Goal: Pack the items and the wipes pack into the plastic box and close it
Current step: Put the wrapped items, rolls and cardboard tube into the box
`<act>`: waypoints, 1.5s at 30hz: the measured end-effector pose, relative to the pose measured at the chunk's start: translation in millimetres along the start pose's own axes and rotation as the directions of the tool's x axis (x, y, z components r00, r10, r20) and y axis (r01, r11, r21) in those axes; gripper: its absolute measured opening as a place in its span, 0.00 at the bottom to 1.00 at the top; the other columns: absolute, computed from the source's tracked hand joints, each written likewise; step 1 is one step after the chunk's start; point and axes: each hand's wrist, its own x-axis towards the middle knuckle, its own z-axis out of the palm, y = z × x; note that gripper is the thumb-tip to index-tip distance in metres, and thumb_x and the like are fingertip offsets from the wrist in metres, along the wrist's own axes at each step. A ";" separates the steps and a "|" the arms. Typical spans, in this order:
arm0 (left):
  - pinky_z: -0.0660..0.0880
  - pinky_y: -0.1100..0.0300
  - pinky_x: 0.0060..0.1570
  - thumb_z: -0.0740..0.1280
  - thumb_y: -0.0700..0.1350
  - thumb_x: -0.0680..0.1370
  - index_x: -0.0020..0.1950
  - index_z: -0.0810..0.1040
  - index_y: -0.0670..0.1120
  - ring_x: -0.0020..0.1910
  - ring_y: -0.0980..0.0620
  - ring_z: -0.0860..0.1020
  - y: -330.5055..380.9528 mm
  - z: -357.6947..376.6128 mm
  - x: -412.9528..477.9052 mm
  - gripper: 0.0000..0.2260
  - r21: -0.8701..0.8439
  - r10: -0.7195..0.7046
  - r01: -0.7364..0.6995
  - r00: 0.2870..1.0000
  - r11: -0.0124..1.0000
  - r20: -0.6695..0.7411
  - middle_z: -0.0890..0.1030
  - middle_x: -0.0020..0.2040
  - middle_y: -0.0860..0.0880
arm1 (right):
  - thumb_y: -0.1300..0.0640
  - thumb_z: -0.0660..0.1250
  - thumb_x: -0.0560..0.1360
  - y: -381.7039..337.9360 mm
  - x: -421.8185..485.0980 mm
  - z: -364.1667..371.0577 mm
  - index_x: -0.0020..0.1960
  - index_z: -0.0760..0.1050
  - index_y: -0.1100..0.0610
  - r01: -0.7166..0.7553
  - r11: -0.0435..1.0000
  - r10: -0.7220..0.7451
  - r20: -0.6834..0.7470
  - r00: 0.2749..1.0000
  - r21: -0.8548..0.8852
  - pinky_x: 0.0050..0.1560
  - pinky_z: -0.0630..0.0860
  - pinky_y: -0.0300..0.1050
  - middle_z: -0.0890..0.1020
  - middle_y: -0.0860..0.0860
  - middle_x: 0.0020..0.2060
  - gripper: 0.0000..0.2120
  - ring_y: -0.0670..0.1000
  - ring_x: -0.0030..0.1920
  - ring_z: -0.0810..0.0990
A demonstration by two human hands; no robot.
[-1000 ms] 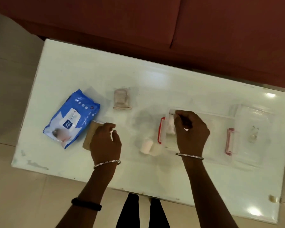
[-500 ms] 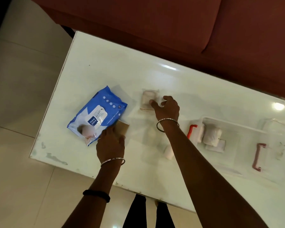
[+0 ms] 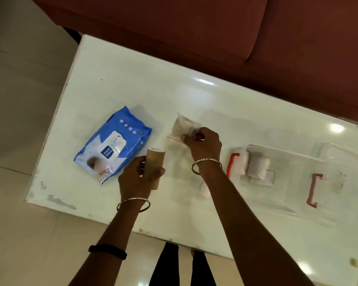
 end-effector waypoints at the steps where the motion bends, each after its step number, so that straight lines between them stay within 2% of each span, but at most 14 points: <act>1: 0.74 0.62 0.40 0.78 0.54 0.65 0.57 0.79 0.47 0.44 0.52 0.79 3.3 -0.4 -1.3 0.24 -0.010 -0.005 0.005 1.000 1.000 0.009 0.81 0.45 0.52 | 0.53 0.78 0.65 -0.1 -11.3 -10.4 0.40 0.79 0.57 0.002 0.999 -0.002 0.000 1.000 0.036 0.34 0.70 0.31 0.80 0.44 0.33 0.11 0.41 0.32 0.78; 3: 0.74 0.62 0.41 0.77 0.55 0.66 0.60 0.78 0.49 0.44 0.52 0.79 9.5 -0.3 -3.2 0.25 -0.037 -0.009 0.011 0.999 0.999 0.045 0.81 0.46 0.51 | 0.52 0.79 0.65 3.1 -30.6 -31.9 0.42 0.80 0.56 0.004 0.993 -0.003 -0.008 1.000 0.118 0.33 0.70 0.26 0.82 0.44 0.35 0.12 0.36 0.32 0.79; 6: 0.75 0.59 0.45 0.75 0.52 0.68 0.63 0.77 0.50 0.45 0.51 0.80 24.7 8.6 -12.6 0.24 -0.114 -0.009 0.024 0.992 0.993 0.128 0.81 0.47 0.50 | 0.56 0.79 0.65 15.5 -51.0 -77.6 0.39 0.78 0.59 -0.043 0.960 0.054 -0.034 0.998 0.278 0.33 0.75 0.35 0.82 0.49 0.32 0.11 0.43 0.30 0.79; 10: 0.76 0.71 0.35 0.76 0.44 0.69 0.57 0.78 0.57 0.39 0.65 0.82 50.5 29.4 -39.9 0.18 -0.317 0.042 0.032 0.973 0.948 0.226 0.85 0.39 0.61 | 0.67 0.77 0.67 44.5 -66.0 -146.8 0.41 0.80 0.62 -0.045 0.852 0.096 -0.070 0.993 0.521 0.38 0.80 0.39 0.84 0.50 0.32 0.07 0.47 0.35 0.83; 13: 0.76 0.72 0.35 0.77 0.46 0.64 0.52 0.81 0.57 0.40 0.64 0.83 73.6 53.1 -63.0 0.18 -0.422 0.064 0.066 0.956 0.904 0.286 0.86 0.41 0.61 | 0.66 0.76 0.68 75.6 -71.1 -197.3 0.44 0.82 0.58 -0.068 0.800 0.174 -0.122 0.977 0.596 0.43 0.82 0.40 0.86 0.51 0.36 0.07 0.49 0.40 0.85; 16: 0.78 0.66 0.36 0.82 0.53 0.54 0.47 0.82 0.58 0.41 0.58 0.84 89.1 76.9 -79.7 0.23 -0.473 0.063 0.091 0.952 0.876 0.300 0.87 0.42 0.56 | 0.64 0.76 0.69 112.3 -67.4 -234.4 0.46 0.83 0.57 -0.146 0.854 0.279 -0.203 0.939 0.500 0.45 0.83 0.45 0.87 0.52 0.36 0.07 0.53 0.39 0.85; 20: 0.79 0.62 0.35 0.82 0.57 0.52 0.47 0.80 0.55 0.41 0.54 0.85 103.2 105.5 -98.2 0.26 -0.460 0.059 0.092 0.951 0.883 0.304 0.87 0.41 0.54 | 0.62 0.76 0.70 143.2 -54.3 -257.4 0.50 0.83 0.62 -0.294 0.915 0.370 -0.286 0.884 0.276 0.52 0.82 0.59 0.85 0.57 0.36 0.10 0.57 0.34 0.85; 23: 0.80 0.62 0.35 0.80 0.59 0.53 0.47 0.80 0.56 0.41 0.55 0.85 110.5 118.9 -106.6 0.25 -0.429 0.047 0.090 0.953 0.899 0.299 0.87 0.41 0.56 | 0.62 0.74 0.70 142.2 -39.7 -255.6 0.47 0.84 0.58 -0.303 0.945 0.328 -0.312 0.892 0.126 0.52 0.82 0.54 0.86 0.58 0.38 0.06 0.59 0.40 0.86; 26: 0.79 0.63 0.35 0.81 0.60 0.53 0.47 0.80 0.55 0.42 0.54 0.85 116.2 126.6 -112.0 0.26 -0.416 0.047 0.083 0.955 0.905 0.292 0.87 0.41 0.55 | 0.62 0.69 0.71 135.5 -20.8 -244.6 0.48 0.84 0.56 -0.271 0.948 0.195 -0.370 0.909 -0.168 0.52 0.79 0.48 0.87 0.55 0.44 0.08 0.60 0.50 0.83; 35: 0.79 0.66 0.35 0.78 0.61 0.55 0.49 0.80 0.56 0.42 0.56 0.85 125.0 136.1 -116.0 0.25 -0.359 0.061 0.029 0.969 0.933 0.239 0.86 0.45 0.53 | 0.61 0.64 0.76 146.0 13.1 -203.6 0.54 0.81 0.55 -0.337 0.921 0.272 -0.297 0.915 -0.194 0.46 0.69 0.40 0.84 0.54 0.52 0.10 0.59 0.55 0.81; 38: 0.79 0.66 0.35 0.79 0.60 0.55 0.47 0.80 0.59 0.42 0.59 0.85 127.2 137.8 -116.5 0.22 -0.310 0.086 -0.011 0.970 0.951 0.228 0.86 0.42 0.58 | 0.58 0.67 0.76 146.4 12.4 -206.0 0.61 0.76 0.56 -0.303 0.914 0.233 -0.263 0.936 -0.270 0.53 0.72 0.45 0.83 0.55 0.54 0.14 0.58 0.59 0.78; 42: 0.78 0.68 0.40 0.80 0.54 0.60 0.50 0.82 0.61 0.41 0.61 0.83 128.8 137.3 -118.8 0.19 -0.080 0.235 -0.222 0.946 0.972 0.222 0.85 0.42 0.60 | 0.53 0.70 0.74 138.2 -11.4 -225.0 0.63 0.74 0.55 -0.226 0.901 0.126 -0.274 0.953 -0.371 0.55 0.71 0.47 0.83 0.52 0.56 0.18 0.55 0.60 0.78; 44: 0.73 0.74 0.43 0.80 0.52 0.60 0.53 0.82 0.58 0.42 0.62 0.80 131.4 139.5 -118.9 0.22 0.077 0.332 -0.362 0.907 0.929 0.261 0.83 0.45 0.60 | 0.47 0.72 0.72 131.3 -26.8 -236.2 0.56 0.80 0.54 -0.168 0.958 0.108 -0.249 0.962 -0.233 0.49 0.73 0.43 0.85 0.49 0.49 0.16 0.50 0.51 0.82; 45: 0.72 0.75 0.43 0.81 0.52 0.60 0.53 0.83 0.57 0.41 0.62 0.79 133.6 141.1 -118.6 0.23 0.120 0.355 -0.402 0.889 0.908 0.289 0.83 0.45 0.59 | 0.44 0.73 0.71 128.4 -33.5 -240.9 0.54 0.81 0.53 -0.165 0.985 0.154 -0.155 0.976 -0.056 0.49 0.75 0.42 0.86 0.49 0.47 0.17 0.48 0.48 0.83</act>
